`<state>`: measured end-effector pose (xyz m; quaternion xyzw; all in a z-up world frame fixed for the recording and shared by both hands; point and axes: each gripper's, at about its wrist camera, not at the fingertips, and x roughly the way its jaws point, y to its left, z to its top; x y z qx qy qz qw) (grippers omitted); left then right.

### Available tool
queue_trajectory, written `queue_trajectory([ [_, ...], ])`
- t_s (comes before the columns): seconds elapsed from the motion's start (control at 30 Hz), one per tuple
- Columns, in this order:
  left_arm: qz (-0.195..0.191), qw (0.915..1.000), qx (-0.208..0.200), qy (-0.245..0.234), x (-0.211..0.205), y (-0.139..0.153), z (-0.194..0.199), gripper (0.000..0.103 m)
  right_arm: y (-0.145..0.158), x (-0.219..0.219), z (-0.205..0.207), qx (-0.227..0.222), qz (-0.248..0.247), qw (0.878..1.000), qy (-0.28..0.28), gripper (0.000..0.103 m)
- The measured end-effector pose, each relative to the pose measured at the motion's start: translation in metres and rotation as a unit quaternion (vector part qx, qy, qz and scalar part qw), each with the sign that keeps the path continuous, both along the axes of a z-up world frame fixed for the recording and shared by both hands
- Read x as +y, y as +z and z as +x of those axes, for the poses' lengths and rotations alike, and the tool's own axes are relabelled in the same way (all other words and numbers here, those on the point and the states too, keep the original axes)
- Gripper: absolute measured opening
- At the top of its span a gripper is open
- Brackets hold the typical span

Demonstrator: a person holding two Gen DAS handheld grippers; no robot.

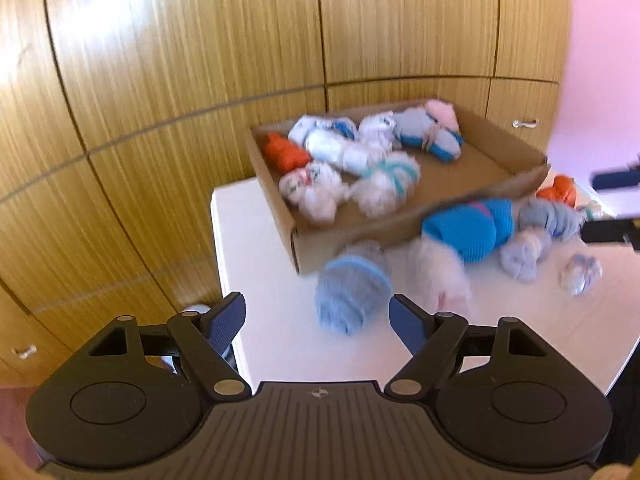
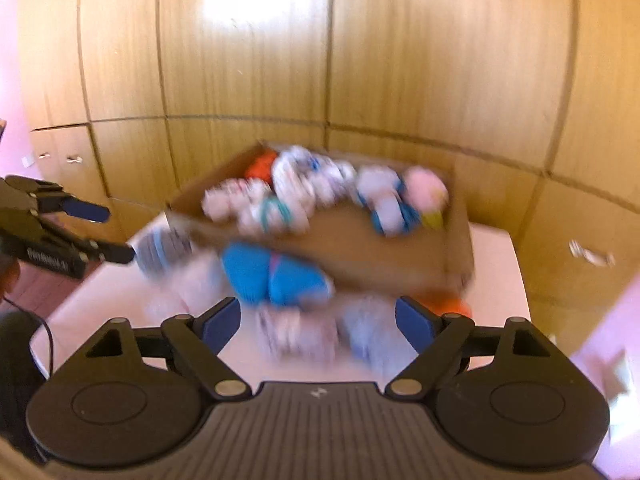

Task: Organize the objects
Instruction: 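Grasp grey striped knit sock with left gripper while right grasps pastel plastic bundle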

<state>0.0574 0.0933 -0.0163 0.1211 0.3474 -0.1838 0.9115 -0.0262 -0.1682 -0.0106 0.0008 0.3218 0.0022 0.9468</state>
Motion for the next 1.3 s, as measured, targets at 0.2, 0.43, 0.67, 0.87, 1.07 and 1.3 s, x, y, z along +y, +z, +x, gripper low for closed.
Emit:
queue_trajectory([
  [0.2,0.016,0.9995,-0.027,-0.004,-0.001,-0.018,-0.012,0.083,-0.033,0.003,-0.014,0.007,0.008,0.999,-0.040,0.082],
  [0.43,0.015,0.9993,-0.033,-0.004,-0.003,-0.025,-0.006,0.082,-0.043,0.005,-0.016,0.003,0.009,0.998,-0.058,0.082],
  [0.67,0.021,0.9992,-0.033,-0.007,-0.011,-0.030,0.004,0.083,-0.050,0.005,-0.018,0.008,0.011,0.998,-0.064,0.080],
  [0.87,0.021,0.9991,-0.033,-0.013,-0.019,-0.032,0.010,0.080,-0.054,0.006,-0.015,0.013,0.014,0.998,-0.065,0.072],
  [1.07,0.011,0.9995,-0.020,-0.023,-0.023,-0.034,0.013,0.067,-0.055,0.006,-0.016,0.015,0.014,0.998,-0.066,0.066],
  [1.3,0.011,0.9996,-0.008,-0.025,-0.027,-0.036,0.013,0.051,-0.054,0.004,-0.016,0.015,0.017,0.998,-0.060,0.056],
])
